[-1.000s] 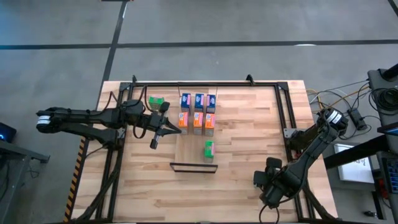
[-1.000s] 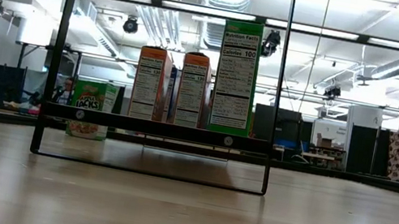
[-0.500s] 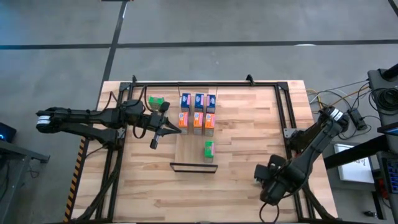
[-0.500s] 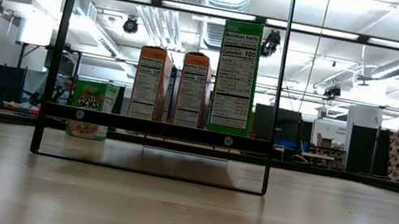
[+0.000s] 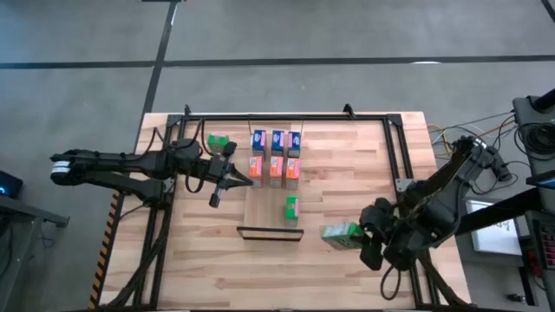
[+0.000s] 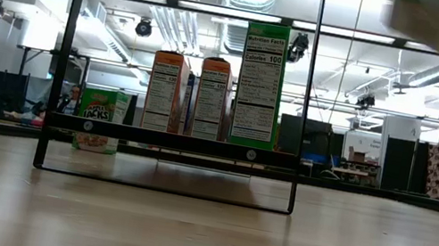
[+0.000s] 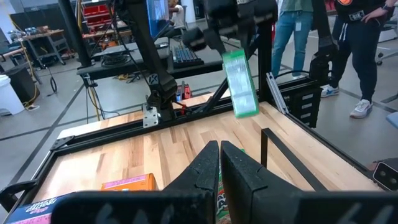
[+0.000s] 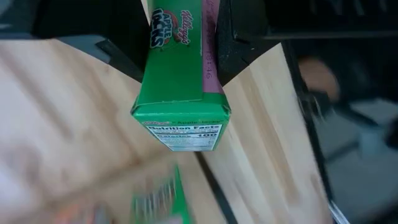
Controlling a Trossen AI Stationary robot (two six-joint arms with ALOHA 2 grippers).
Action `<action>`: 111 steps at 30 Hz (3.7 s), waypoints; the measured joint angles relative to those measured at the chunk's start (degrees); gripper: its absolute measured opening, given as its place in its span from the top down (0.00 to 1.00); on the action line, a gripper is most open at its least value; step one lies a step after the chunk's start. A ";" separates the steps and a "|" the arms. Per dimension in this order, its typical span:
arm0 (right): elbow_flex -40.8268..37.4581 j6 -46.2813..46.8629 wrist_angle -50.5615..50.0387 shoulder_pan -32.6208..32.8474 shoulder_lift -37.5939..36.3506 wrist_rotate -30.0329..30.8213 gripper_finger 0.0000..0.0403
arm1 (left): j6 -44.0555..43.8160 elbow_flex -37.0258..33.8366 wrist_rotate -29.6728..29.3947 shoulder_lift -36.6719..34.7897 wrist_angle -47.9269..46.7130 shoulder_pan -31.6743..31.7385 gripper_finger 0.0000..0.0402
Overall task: Stack cereal on shelf
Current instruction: Put the bottom green cereal box on the shelf aligned with the other green cereal box
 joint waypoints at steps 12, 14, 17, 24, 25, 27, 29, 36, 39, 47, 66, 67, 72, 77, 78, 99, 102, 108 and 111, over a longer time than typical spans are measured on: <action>0.02 -21.19 13.79 -6.28 -3.79 12.19 0.68 | 0.00 0.00 0.00 -0.42 0.07 -0.02 1.00; 0.02 -23.90 15.55 -8.67 -3.79 11.67 0.68 | 0.00 0.00 0.00 -0.84 0.06 -0.02 1.00; 0.02 -26.35 17.62 -11.81 -3.79 11.29 0.68 | 0.02 0.00 0.00 -1.84 -0.01 -0.02 1.00; 0.02 -31.74 22.24 -18.11 -3.43 5.57 0.68 | 1.68 0.00 0.00 -4.81 -2.43 -0.02 1.00; 0.02 -32.16 23.01 -18.82 -3.26 4.86 0.68 | 2.03 0.00 0.00 -5.22 -2.75 -0.02 1.00; 0.02 -33.31 24.39 -20.28 -2.79 3.71 0.68 | 2.91 0.00 0.00 -6.12 -3.83 -0.02 1.00; 0.02 -34.41 25.49 -21.57 -2.59 2.20 0.68 | 3.52 0.00 -0.74 -6.95 -4.92 0.01 1.00; 0.02 -37.84 29.21 -25.96 -1.21 -1.94 0.68 | 5.36 0.00 -5.02 -10.08 -9.22 0.04 1.00; 0.02 -39.55 30.18 -27.65 -0.68 -3.95 0.68 | 5.40 0.00 -5.01 -11.26 -10.09 0.04 1.00; 3.95 -45.73 30.66 -31.61 3.70 -8.57 0.68 | 5.60 -0.02 -5.97 -13.12 -12.09 0.02 1.00; 25.17 -59.28 19.24 -34.68 21.91 -13.47 0.68 | 5.60 -0.02 -5.97 -14.54 -13.40 0.00 1.00; 26.53 -59.80 18.14 -34.75 22.99 -13.62 0.68 | 5.60 -0.02 -5.97 -14.68 -13.72 0.00 1.00; 33.54 -61.94 12.88 -34.86 28.90 -13.84 0.68 | 4.91 -0.02 -5.96 -15.34 -14.61 0.00 1.00; 39.40 -64.00 9.00 -34.88 34.33 -14.17 0.68 | 4.52 -0.02 -5.95 -15.83 -15.20 0.00 1.00; 40.23 -64.57 8.48 -34.88 35.10 -14.18 0.68 | 4.52 -0.02 -5.95 -15.86 -15.35 0.00 1.00; 42.86 -66.87 4.52 -36.00 41.61 -15.69 0.68 | 3.58 -0.02 -5.90 -15.90 -17.09 0.02 1.00; 42.82 -65.87 4.65 -36.00 41.90 -15.86 0.68 | 3.30 -0.02 -5.90 -15.89 -17.21 0.02 1.00; 42.64 -65.18 3.84 -36.00 42.57 -19.85 0.67 | 2.97 -0.02 -5.90 -15.85 -17.59 0.02 1.00; 42.60 -65.22 3.73 -35.98 42.61 -19.96 0.65 | 2.97 -0.02 -5.90 -15.85 -17.57 0.02 1.00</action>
